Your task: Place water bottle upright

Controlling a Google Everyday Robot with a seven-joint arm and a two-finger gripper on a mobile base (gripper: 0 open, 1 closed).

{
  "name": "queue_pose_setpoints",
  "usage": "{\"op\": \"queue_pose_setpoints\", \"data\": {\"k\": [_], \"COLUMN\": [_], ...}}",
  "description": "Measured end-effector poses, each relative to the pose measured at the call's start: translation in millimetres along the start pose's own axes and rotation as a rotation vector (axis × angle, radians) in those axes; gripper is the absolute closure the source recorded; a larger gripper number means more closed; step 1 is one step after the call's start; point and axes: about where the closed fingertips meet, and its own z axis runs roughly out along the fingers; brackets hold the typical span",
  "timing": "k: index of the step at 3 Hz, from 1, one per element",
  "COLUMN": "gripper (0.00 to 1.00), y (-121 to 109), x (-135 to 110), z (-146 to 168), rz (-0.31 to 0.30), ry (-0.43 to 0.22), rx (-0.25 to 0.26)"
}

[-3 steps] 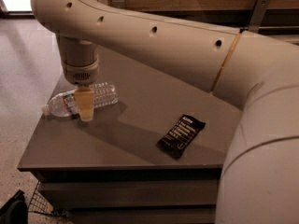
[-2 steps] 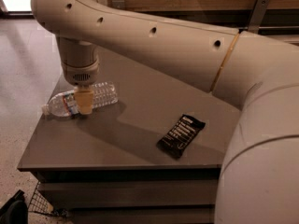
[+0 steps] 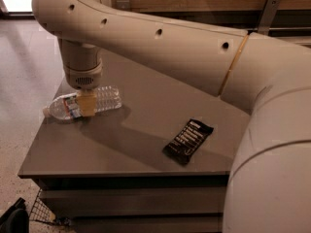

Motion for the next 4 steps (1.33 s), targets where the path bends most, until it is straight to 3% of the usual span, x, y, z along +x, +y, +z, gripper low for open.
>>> {"op": "queue_pose_setpoints", "data": {"k": [1,3,4], "gripper": [1.00,1.00,1.00], "y": [0.0,-40.7,-49.7], "x": [0.0,19.4,28.2], "z": [0.0,-54.0,-67.4], "rz": [0.000,0.011,0.038], "ry": [-0.001,-0.303,-0.462], "rx": [0.000,0.080,0.109]}}
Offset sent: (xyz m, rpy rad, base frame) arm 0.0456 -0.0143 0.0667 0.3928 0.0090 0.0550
